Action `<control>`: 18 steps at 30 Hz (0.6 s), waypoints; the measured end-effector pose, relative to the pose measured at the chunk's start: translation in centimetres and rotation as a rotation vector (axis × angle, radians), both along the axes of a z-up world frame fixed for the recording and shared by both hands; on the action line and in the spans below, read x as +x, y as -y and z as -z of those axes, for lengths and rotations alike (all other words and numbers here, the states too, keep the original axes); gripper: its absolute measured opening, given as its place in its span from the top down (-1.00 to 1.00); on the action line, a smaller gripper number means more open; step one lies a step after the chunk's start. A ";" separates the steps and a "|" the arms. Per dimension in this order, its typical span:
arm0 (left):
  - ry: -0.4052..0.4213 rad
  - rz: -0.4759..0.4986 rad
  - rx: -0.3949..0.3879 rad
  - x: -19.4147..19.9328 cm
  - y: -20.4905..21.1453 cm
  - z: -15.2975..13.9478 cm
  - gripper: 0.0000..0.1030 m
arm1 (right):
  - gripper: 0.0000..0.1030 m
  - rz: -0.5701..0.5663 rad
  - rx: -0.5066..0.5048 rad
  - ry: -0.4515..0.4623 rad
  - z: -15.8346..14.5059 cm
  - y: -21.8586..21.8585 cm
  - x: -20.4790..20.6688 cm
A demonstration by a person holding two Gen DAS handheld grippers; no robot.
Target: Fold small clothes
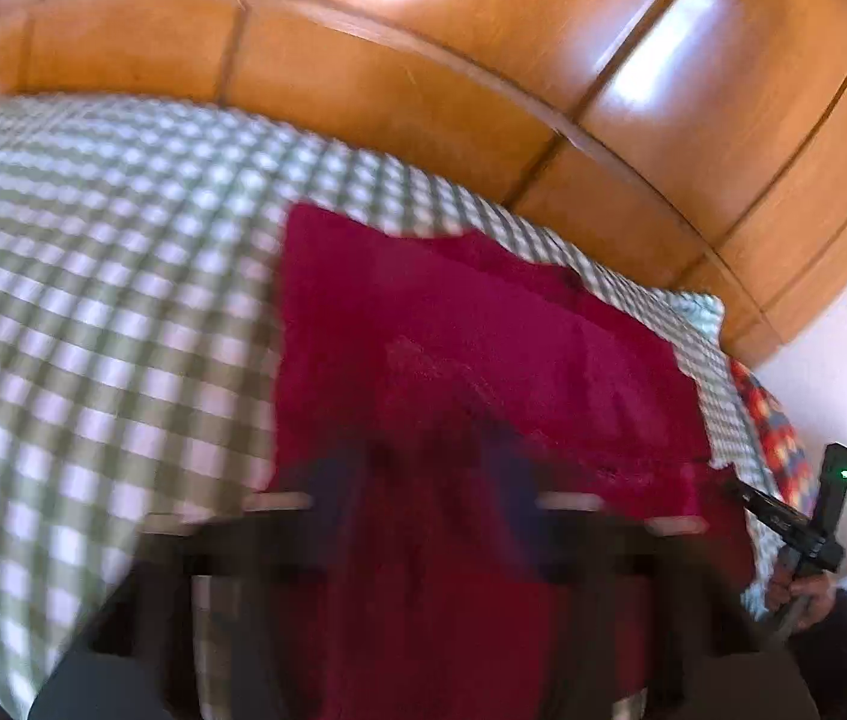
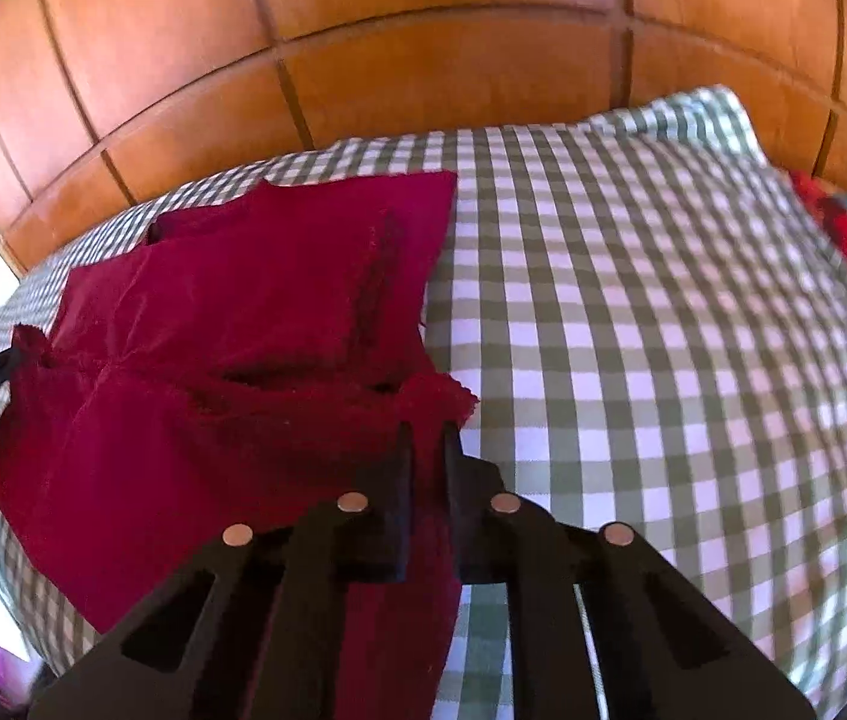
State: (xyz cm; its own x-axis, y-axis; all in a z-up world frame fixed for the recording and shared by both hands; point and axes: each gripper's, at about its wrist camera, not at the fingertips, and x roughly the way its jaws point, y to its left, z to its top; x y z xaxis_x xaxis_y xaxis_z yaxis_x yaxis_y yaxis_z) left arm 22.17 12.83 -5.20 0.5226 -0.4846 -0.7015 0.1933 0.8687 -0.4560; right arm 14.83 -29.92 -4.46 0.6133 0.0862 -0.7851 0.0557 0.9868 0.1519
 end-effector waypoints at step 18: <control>0.123 -0.171 -0.048 6.1 -3.3 -7.4 0.85 | 0.87 0.081 0.110 0.158 -7.6 2.6 9.7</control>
State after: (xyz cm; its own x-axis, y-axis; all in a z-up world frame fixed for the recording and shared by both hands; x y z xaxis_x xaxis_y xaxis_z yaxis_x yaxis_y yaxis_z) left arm 28.23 16.10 2.16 0.6802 -0.4130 -0.6056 0.1019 0.8714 -0.4798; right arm 24.50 -32.56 3.15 0.7364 0.1113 -0.6674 0.1012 0.9572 0.2712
